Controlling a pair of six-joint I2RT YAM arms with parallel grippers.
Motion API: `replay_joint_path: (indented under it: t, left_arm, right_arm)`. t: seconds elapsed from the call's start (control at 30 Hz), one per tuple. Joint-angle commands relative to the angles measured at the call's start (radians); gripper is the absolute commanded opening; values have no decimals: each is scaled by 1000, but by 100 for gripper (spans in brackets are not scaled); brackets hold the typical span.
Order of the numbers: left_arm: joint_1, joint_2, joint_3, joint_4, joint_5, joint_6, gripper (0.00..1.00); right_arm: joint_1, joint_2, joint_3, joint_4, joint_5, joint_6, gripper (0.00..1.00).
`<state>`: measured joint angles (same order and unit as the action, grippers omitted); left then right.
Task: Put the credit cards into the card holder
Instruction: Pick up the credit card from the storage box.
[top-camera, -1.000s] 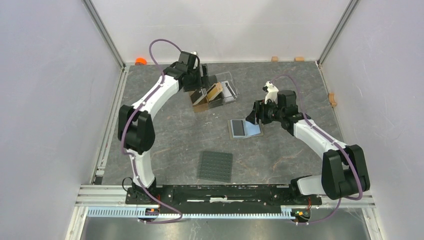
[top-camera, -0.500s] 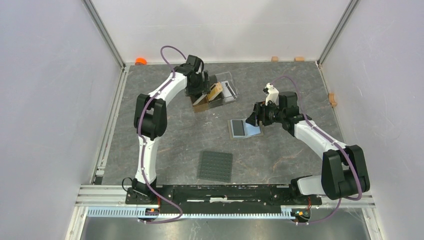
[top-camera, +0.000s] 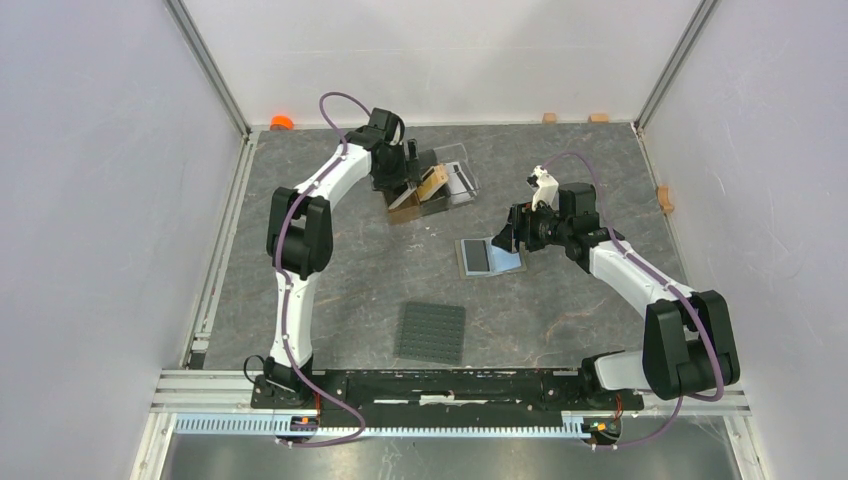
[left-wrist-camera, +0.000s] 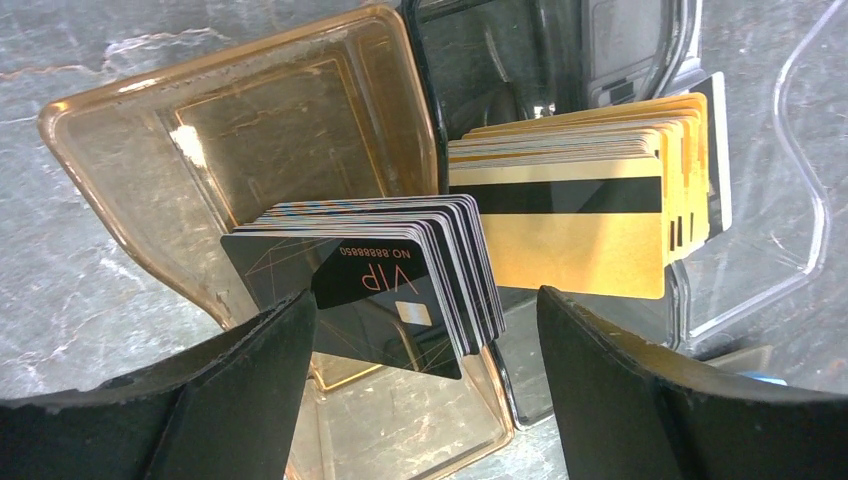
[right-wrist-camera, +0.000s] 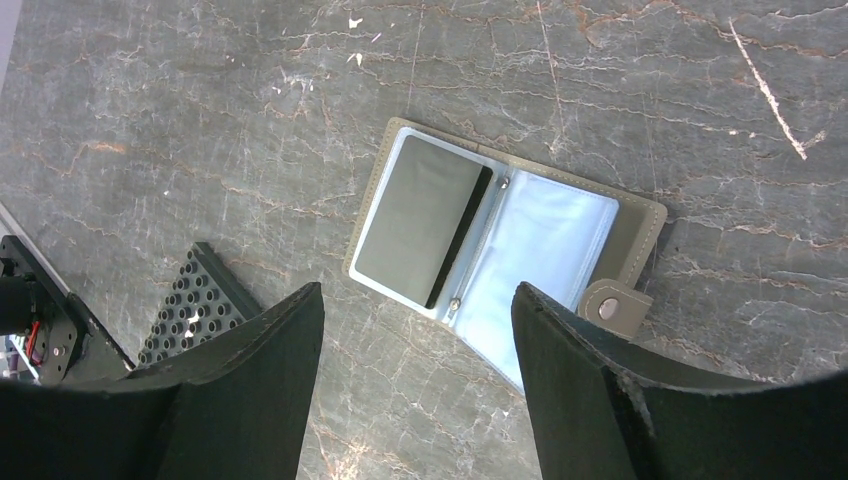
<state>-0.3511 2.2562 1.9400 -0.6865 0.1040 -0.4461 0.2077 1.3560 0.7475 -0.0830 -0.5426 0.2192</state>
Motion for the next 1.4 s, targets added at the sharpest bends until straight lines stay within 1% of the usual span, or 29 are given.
replay_joint_path:
  t: [0.0,0.13,0.27,0.57,0.97,1.13,1.27,1.37]
  left_arm:
    - [-25,-35,-1,86,102,3,86]
    - [-28,-45,-4,87,95,7,85]
    - [-29,-61,-16,93,86,16,82]
    - [-31,-75,-27,93,91,21,61]
    - [-31,-118,-49,93,75,29,41]
    - [-30,-170,-65,35,-15,38,34]
    - [-30,-220,-104,6,-72,50,26]
    - [-29,-255,-143,-2,-101,62,15]
  right_arm:
    - [-4,-16,3,31,-18,-9,74]
    - [-4,-16,3,29,-20,-10,74]
    - [-4,-17,4,29,-22,-9,74]
    - [-4,-19,3,27,-26,-7,74]
    - [-5,-27,6,20,-30,-2,74]
    - [-4,-34,10,18,-34,1,74]
    - [-4,-39,9,17,-36,6,74]
    - [-4,-41,7,17,-37,10,74]
